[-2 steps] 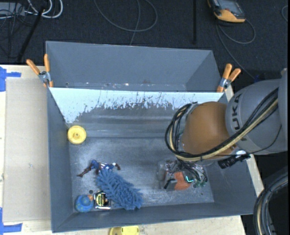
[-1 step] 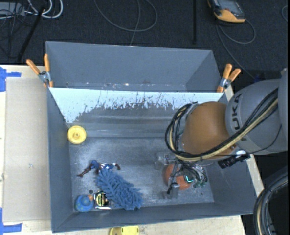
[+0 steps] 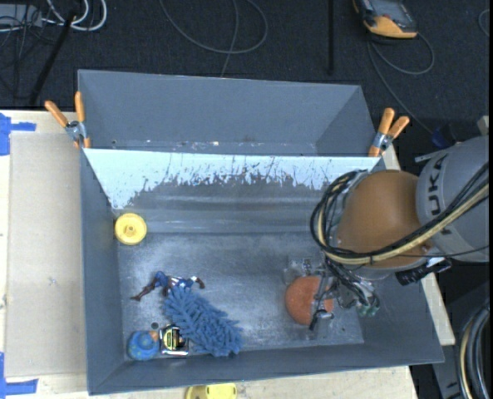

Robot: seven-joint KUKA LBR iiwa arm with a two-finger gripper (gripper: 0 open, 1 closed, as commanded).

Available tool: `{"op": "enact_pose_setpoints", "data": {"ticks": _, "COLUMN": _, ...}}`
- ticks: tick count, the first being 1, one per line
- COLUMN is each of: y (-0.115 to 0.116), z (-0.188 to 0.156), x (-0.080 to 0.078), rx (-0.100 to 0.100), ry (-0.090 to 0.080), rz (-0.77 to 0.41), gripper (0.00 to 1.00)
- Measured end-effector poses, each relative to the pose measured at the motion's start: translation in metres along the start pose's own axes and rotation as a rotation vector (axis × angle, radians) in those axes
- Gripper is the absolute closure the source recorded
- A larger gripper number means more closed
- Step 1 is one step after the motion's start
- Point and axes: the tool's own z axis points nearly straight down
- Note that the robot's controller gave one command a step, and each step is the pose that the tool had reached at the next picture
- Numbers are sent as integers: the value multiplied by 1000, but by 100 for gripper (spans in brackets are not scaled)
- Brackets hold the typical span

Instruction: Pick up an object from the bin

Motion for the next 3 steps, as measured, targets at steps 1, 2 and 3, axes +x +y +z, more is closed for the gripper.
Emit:
{"op": "enact_pose_setpoints", "data": {"ticks": 1, "y": -40, "z": -3, "x": 10, "rx": 3, "ry": -4, "rz": -71, "gripper": 100}}
{"op": "enact_pose_setpoints", "data": {"ticks": 2, "y": -40, "z": -3, "x": 10, "rx": 3, "ry": -4, "rz": -70, "gripper": 100}}
{"op": "enact_pose_setpoints", "data": {"ticks": 3, "y": -36, "z": -130, "x": -5, "rx": 2, "ry": -2, "rz": -75, "gripper": 100}}
